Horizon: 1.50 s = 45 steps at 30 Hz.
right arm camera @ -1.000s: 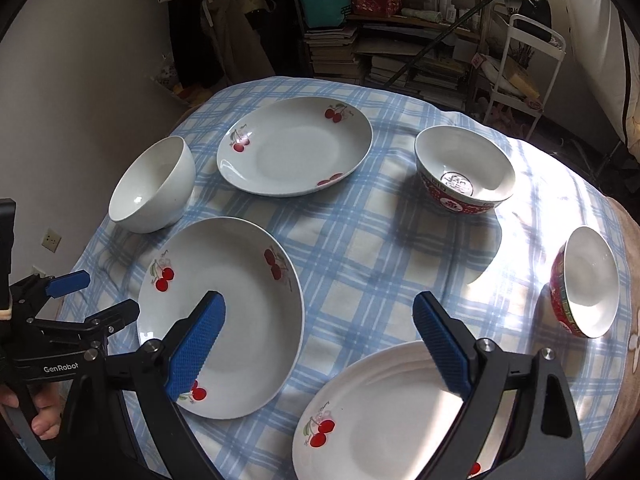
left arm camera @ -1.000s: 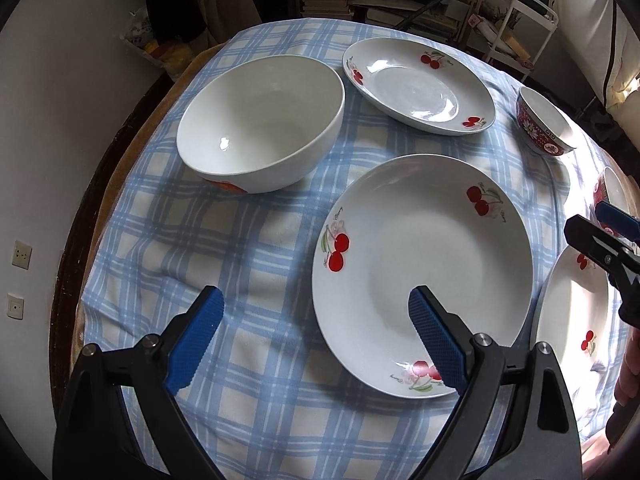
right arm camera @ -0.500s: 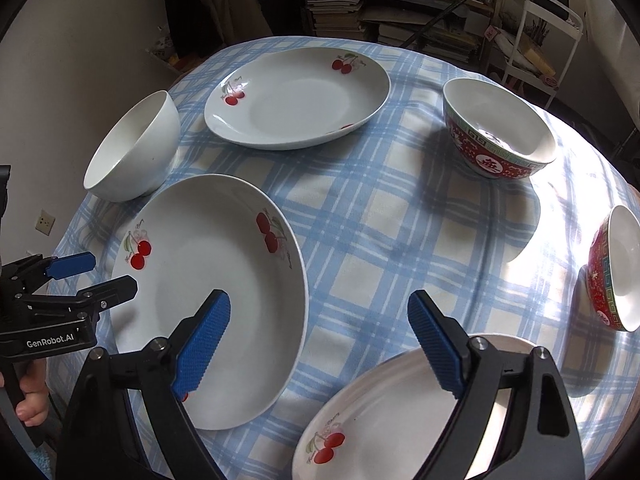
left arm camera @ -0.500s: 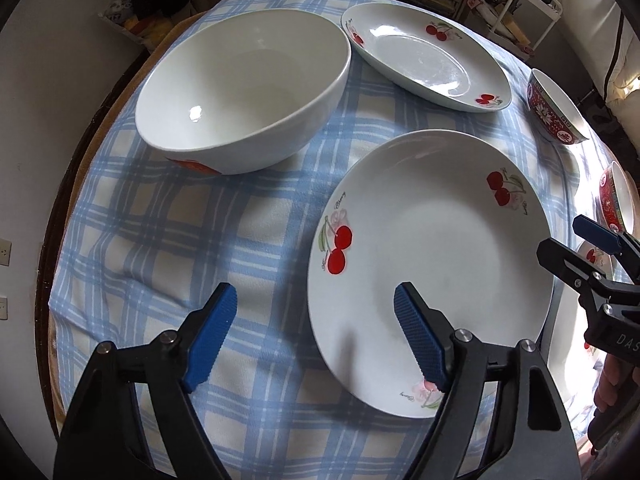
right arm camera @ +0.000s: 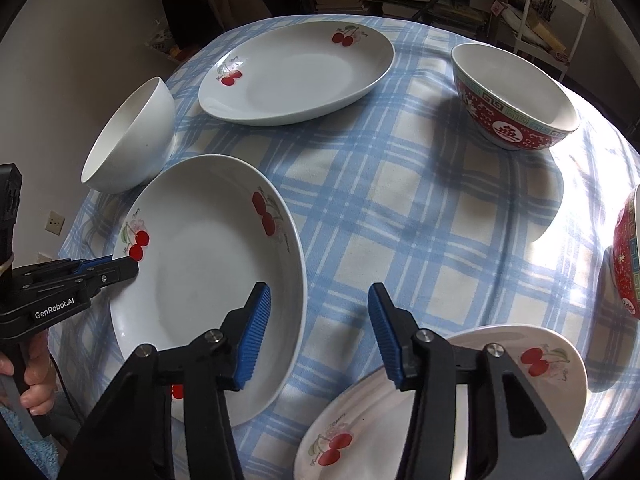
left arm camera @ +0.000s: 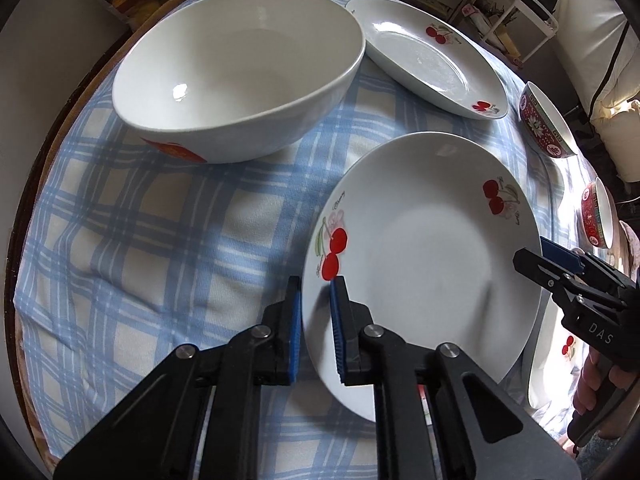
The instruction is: Organize plates and bowls
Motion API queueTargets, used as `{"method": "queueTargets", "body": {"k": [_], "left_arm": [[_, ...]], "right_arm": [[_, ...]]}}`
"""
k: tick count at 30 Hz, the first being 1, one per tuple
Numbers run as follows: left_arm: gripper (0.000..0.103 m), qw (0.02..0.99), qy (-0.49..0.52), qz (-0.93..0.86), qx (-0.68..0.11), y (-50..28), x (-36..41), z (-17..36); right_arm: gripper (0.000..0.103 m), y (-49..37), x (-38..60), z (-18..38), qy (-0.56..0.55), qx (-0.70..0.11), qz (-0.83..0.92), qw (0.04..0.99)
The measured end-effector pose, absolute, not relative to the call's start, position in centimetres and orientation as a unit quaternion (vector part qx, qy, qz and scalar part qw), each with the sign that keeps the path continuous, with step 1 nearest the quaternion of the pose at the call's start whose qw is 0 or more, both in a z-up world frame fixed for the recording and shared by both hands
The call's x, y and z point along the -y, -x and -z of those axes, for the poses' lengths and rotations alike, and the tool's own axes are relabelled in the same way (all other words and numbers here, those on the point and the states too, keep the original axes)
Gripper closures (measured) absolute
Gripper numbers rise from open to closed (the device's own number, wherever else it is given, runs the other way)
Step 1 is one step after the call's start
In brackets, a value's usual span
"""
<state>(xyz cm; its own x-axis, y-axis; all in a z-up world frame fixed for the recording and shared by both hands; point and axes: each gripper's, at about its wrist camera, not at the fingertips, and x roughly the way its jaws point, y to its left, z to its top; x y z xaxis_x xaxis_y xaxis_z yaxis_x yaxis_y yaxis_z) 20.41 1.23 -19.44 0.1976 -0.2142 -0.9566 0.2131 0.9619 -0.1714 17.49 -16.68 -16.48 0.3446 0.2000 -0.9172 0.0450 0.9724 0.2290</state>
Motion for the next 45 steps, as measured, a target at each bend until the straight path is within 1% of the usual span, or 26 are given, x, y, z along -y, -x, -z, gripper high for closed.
{"method": "queueTargets", "body": {"k": [2, 6, 9, 12, 16, 27, 32, 38, 45], "left_arm": [[0.089, 0.773, 0.008, 0.139, -0.619, -20.5, -1.6, 19.4], [0.089, 0.772, 0.024, 0.137, -0.62, -20.6, -1.6, 19.4], [0.089, 0.775, 0.022, 0.137, -0.617, -20.4, -1.9, 19.3], [0.089, 0.775, 0.029, 0.137, -0.616, -20.4, -2.0, 19.3], [0.088, 0.773, 0.046, 0.133, -0.618, -20.5, -2.3, 19.4], [0.087, 0.782, 0.026, 0.13, -0.61, -20.1, -1.8, 19.4], [0.086, 0.791, -0.021, 0.134, -0.597, -19.5, -0.6, 18.8], [0.087, 0.789, -0.025, 0.143, -0.597, -19.1, -0.3, 18.2], [0.09, 0.796, -0.017, 0.153, -0.586, -18.0, -0.3, 16.1]], "right_arm": [[0.057, -17.4, 16.5, 16.7, -0.105, -0.577, -0.043, 0.809], [0.062, -17.3, 16.6, 16.8, -0.112, -0.584, -0.042, 0.803], [0.077, -17.2, 16.4, 16.8, -0.116, -0.583, -0.055, 0.802], [0.085, -17.2, 16.0, 16.8, -0.116, -0.583, -0.066, 0.802], [0.09, -17.2, 15.9, 17.0, -0.126, -0.585, -0.075, 0.798], [0.09, -17.3, 15.4, 16.9, -0.105, -0.581, -0.079, 0.803], [0.09, -17.2, 15.2, 16.7, -0.096, -0.576, -0.081, 0.808], [0.09, -17.0, 15.6, 16.2, -0.101, -0.57, -0.076, 0.812], [0.09, -16.3, 16.9, 15.2, -0.127, -0.563, -0.079, 0.813]]}}
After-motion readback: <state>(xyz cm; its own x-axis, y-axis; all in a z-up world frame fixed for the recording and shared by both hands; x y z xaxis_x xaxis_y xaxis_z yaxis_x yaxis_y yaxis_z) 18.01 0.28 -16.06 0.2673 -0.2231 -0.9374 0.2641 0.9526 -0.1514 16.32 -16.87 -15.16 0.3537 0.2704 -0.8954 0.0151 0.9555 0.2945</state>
